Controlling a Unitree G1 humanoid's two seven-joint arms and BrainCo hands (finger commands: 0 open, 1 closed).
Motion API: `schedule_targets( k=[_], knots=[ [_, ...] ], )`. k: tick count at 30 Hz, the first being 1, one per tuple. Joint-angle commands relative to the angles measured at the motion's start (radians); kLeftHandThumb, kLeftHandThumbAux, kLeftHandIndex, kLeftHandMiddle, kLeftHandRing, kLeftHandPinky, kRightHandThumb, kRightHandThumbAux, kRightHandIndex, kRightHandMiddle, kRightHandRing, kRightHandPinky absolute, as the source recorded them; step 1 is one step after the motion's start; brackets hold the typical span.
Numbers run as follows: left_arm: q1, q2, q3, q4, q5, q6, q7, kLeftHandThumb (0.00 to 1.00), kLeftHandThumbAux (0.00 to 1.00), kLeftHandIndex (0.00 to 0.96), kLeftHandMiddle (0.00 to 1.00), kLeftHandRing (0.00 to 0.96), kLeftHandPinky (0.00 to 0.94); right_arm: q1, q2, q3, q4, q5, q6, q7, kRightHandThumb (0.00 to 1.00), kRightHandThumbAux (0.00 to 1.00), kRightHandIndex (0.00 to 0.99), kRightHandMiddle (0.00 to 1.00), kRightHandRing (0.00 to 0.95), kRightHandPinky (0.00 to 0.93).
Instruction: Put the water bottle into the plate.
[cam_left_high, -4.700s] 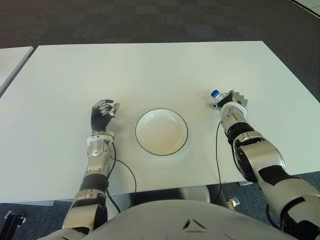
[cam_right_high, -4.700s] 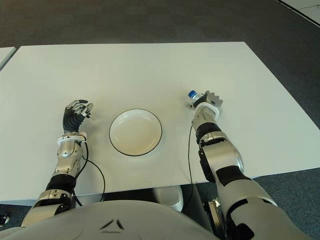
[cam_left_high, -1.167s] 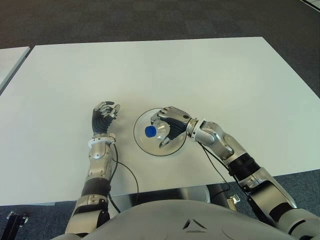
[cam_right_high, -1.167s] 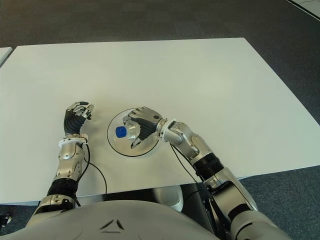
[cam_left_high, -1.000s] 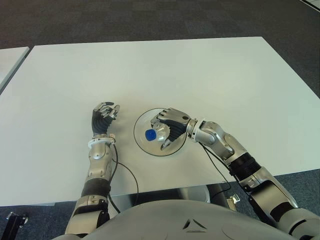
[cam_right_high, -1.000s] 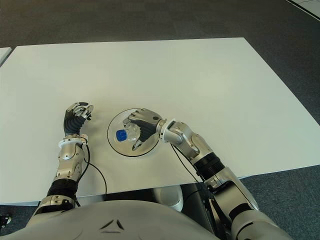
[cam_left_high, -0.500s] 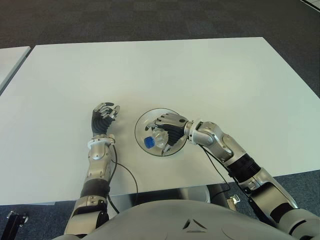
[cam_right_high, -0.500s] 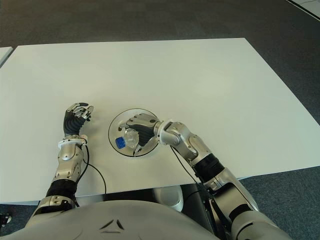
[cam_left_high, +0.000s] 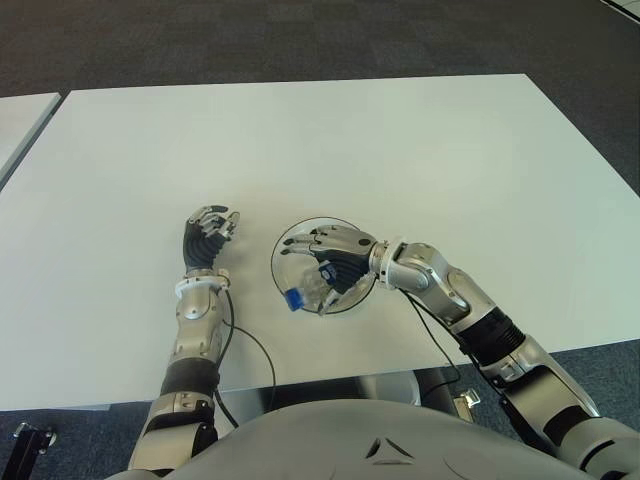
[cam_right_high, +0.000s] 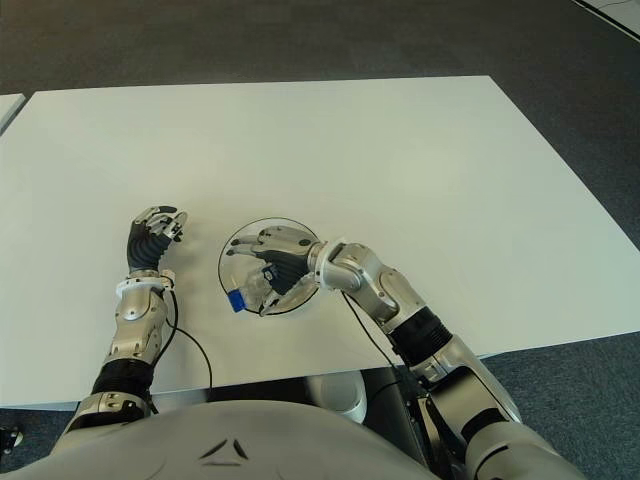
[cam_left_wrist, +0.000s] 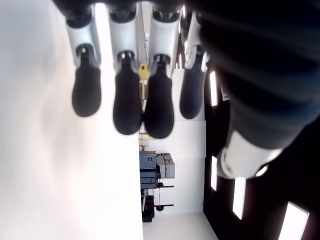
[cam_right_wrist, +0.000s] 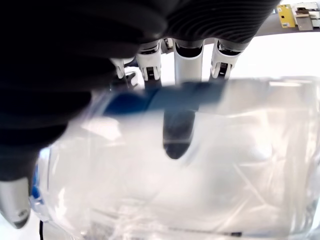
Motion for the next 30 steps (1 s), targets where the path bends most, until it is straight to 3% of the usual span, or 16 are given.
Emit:
schedule_targets(
  k=[1, 10, 21, 30],
  knots=[
    [0.013, 0.001, 0.004, -0.016, -0.004, 0.024, -0.004, 0.708, 0.711, 0.435, 0.674, 0.656, 0.648, 0.015, 0.004, -0.007, 0.014, 0.008, -0.022, -0.040, 0.259, 0.511, 0.000, 0.000, 0.000, 0.000],
    [0.014, 0.003, 0.004, -0.018, -0.013, 0.023, -0.012, 0.709, 0.710, 0.436, 0.678, 0.659, 0.639, 0.044, 0.026, -0.025, 0.034, 0.019, -0.058, -0.154, 0.260, 0.446, 0.000, 0.000, 0.000, 0.000],
    [0.011, 0.003, 0.009, -0.004, -0.017, 0.005, -0.015, 0.709, 0.710, 0.436, 0.680, 0.663, 0.648, 0.057, 0.050, -0.037, 0.082, -0.021, -0.132, -0.334, 0.162, 0.446, 0.000, 0.000, 0.000, 0.000],
    [0.008, 0.001, 0.010, 0.004, -0.023, -0.004, -0.016, 0.709, 0.710, 0.436, 0.678, 0.660, 0.645, 0.058, 0.073, -0.042, 0.131, -0.162, -0.165, -0.646, 0.068, 0.463, 0.000, 0.000, 0.000, 0.000]
  ],
)
